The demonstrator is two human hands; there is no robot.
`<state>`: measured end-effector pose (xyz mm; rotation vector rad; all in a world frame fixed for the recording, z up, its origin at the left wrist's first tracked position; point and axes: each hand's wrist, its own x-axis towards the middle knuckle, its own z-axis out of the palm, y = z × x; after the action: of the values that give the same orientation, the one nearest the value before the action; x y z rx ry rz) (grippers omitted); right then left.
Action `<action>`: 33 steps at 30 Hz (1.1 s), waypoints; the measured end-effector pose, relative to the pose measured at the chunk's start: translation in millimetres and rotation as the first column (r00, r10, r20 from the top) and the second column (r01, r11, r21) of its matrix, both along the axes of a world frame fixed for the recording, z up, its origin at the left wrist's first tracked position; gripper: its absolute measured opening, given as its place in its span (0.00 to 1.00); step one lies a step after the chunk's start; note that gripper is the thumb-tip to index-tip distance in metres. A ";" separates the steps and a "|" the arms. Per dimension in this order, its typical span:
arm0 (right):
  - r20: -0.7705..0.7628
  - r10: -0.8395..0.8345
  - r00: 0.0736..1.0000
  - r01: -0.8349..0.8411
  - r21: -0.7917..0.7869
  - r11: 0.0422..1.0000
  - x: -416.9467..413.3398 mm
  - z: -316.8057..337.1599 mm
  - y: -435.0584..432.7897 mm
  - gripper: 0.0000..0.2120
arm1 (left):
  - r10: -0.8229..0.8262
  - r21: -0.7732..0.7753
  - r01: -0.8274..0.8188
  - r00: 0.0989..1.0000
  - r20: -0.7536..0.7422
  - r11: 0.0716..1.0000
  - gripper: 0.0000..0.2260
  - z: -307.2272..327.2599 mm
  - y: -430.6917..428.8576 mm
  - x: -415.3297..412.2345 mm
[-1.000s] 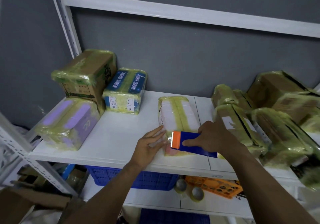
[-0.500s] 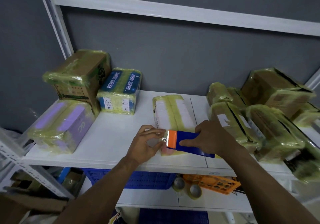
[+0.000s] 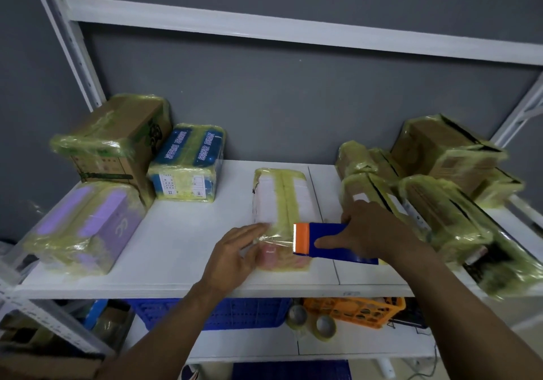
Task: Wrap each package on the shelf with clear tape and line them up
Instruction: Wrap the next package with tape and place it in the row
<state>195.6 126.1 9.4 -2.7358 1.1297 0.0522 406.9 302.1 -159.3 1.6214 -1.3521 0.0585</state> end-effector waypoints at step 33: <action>0.118 0.021 0.993 -0.040 0.165 0.985 -3.2 -22.5 8.3 0.30 | -0.118 0.188 0.090 0.982 0.146 0.978 0.15 23.1 1.1 8.9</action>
<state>192.4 134.3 -13.1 -2.5721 1.0043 -0.0081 415.8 303.2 -136.3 1.7219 -1.6004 -0.0003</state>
